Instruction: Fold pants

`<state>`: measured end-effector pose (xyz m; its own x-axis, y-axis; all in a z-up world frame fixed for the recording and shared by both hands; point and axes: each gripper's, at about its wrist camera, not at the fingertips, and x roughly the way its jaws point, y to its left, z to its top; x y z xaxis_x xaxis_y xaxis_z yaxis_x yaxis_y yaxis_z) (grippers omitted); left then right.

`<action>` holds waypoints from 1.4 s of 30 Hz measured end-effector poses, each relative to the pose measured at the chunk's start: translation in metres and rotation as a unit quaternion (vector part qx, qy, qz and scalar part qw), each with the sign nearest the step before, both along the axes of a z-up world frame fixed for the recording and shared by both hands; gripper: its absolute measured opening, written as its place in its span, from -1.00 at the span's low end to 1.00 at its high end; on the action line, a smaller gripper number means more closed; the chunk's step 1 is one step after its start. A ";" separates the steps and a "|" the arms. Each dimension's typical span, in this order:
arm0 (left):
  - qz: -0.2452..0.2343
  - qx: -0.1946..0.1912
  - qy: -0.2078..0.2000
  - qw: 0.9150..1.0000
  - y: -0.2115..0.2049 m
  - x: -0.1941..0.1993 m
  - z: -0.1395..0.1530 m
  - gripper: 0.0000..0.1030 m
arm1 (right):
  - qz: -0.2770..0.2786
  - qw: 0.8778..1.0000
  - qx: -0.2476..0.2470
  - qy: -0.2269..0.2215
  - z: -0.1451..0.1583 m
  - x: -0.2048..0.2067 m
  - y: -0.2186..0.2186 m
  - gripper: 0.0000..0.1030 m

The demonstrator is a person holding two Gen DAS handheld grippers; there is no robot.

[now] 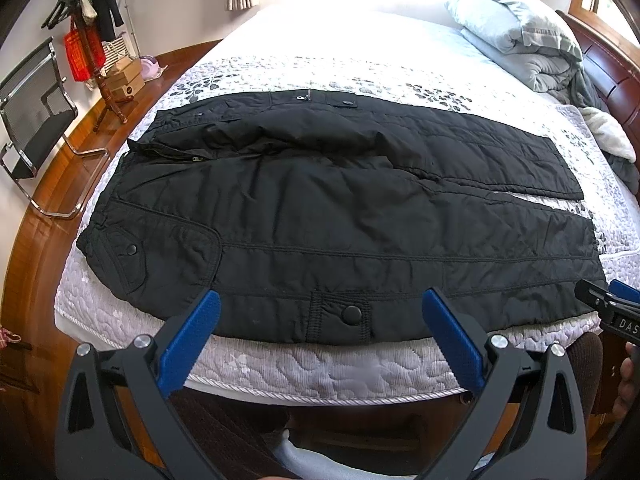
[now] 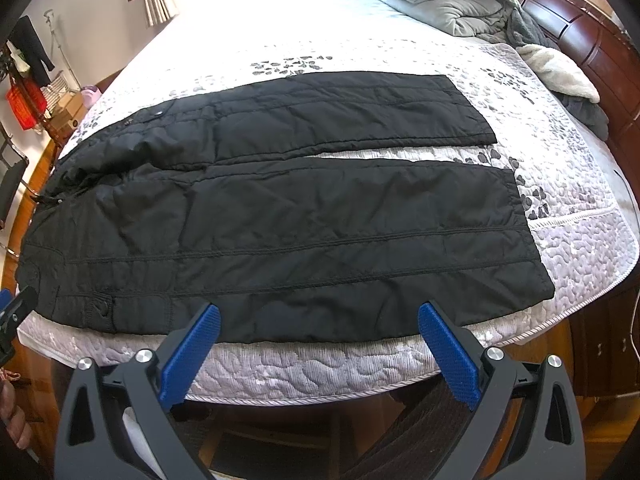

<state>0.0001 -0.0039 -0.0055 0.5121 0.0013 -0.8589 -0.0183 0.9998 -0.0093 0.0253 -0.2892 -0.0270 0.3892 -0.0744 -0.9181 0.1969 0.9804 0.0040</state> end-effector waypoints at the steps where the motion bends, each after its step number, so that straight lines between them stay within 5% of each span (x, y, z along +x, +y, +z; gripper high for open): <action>1: 0.000 0.000 0.000 1.000 0.000 0.000 0.000 0.95 | 0.000 1.000 0.000 0.000 0.000 0.000 0.000 0.93; 42: -0.001 0.002 0.005 1.000 -0.001 0.004 -0.003 0.95 | 0.003 1.000 0.008 0.013 -0.011 0.002 -0.001 0.93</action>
<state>0.0042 -0.0046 -0.0089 0.5031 0.0037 -0.8642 -0.0170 0.9998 -0.0056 0.0271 -0.2905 -0.0380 0.3660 -0.0574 -0.9289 0.1918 0.9813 0.0149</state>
